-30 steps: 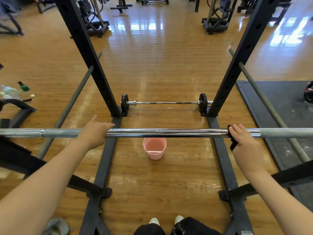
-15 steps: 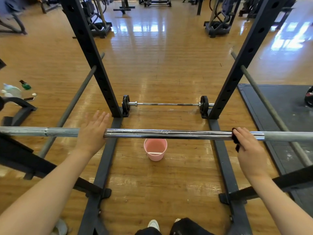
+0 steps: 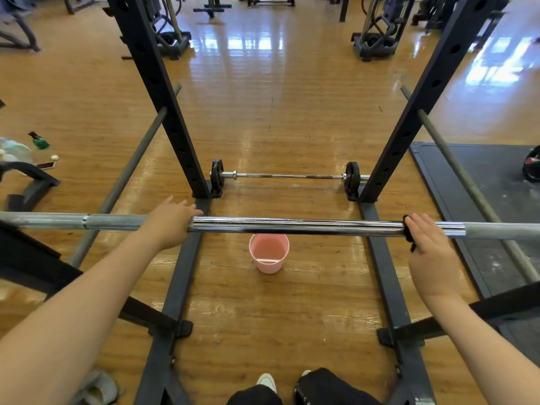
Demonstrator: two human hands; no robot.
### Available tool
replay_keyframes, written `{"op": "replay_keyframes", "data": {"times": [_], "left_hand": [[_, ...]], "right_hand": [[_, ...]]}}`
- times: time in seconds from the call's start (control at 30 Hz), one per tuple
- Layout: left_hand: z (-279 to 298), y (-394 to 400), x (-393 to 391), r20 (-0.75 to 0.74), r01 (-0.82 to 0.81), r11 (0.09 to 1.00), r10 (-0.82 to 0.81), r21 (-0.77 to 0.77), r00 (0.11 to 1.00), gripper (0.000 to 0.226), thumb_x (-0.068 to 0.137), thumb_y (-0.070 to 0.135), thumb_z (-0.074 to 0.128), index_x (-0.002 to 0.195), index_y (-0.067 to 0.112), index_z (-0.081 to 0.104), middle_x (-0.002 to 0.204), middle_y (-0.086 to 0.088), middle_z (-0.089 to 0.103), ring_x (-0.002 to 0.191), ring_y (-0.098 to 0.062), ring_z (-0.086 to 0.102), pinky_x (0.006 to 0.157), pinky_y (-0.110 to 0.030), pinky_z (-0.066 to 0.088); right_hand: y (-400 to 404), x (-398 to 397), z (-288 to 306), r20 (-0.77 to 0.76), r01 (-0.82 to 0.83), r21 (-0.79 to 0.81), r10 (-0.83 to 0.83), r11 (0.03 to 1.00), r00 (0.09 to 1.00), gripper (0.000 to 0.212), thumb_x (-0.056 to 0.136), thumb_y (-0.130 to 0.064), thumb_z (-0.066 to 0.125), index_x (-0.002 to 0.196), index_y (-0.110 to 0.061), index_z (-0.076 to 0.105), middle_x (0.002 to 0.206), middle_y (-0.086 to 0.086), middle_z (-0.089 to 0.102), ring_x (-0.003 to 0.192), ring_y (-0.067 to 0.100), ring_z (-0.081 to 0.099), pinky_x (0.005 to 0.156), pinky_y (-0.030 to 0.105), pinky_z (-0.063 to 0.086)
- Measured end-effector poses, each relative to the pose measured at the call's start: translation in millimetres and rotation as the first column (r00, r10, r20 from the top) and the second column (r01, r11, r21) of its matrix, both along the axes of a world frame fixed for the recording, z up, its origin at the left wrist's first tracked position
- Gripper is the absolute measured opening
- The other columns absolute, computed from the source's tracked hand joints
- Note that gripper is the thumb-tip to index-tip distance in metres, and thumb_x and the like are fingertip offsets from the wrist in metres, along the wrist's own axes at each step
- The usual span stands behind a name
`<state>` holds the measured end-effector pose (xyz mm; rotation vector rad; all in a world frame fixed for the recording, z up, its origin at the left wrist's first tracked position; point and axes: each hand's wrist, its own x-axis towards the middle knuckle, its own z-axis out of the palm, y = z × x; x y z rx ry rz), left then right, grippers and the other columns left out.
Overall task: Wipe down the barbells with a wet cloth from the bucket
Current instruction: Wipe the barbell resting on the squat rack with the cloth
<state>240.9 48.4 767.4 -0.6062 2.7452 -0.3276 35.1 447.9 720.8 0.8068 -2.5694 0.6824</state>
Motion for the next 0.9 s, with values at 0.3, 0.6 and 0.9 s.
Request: {"op": "replay_keyframes", "data": {"times": [0.3, 0.6, 0.9], "left_hand": [[-16.2, -0.8, 13.5, -0.306, 0.030, 0.999, -0.038, -0.030, 0.951, 0.072, 0.086, 0.019, 0.063, 0.148, 0.014, 0.028, 0.153, -0.003, 0.030, 0.143, -0.017, 0.023, 0.117, -0.039, 0.003], [-25.7, -3.3, 12.8, -0.408, 0.066, 0.996, -0.087, -0.066, 0.909, 0.064, 0.073, 0.014, 0.076, 0.132, 0.005, 0.053, 0.136, -0.012, 0.053, 0.130, -0.026, 0.047, 0.114, -0.049, 0.016], [-32.2, -0.5, 16.9, -0.542, 0.089, 0.994, -0.110, -0.064, 0.833, 0.060, 0.060, -0.010, 0.077, 0.118, -0.007, 0.060, 0.119, -0.023, 0.062, 0.113, -0.037, 0.059, 0.116, -0.033, -0.007]], "right_hand": [[-34.0, 23.1, -4.9, -0.119, -0.159, 0.026, 0.161, 0.987, 0.980, 0.048, 0.072, 0.023, 0.060, 0.118, 0.008, 0.059, 0.122, 0.026, 0.058, 0.117, 0.041, 0.053, 0.098, 0.055, 0.040], [-44.2, 23.0, -19.0, -0.148, 0.007, -0.074, -0.018, 0.997, 0.989, 0.043, 0.076, 0.022, 0.061, 0.117, 0.010, 0.059, 0.120, 0.027, 0.059, 0.118, 0.042, 0.052, 0.100, 0.053, 0.039], [-19.8, 3.8, -8.9, -0.124, 0.050, -0.033, -0.054, 0.998, 0.991, 0.040, 0.077, 0.018, 0.063, 0.116, 0.009, 0.059, 0.118, 0.026, 0.060, 0.117, 0.042, 0.052, 0.099, 0.059, 0.040]]}}
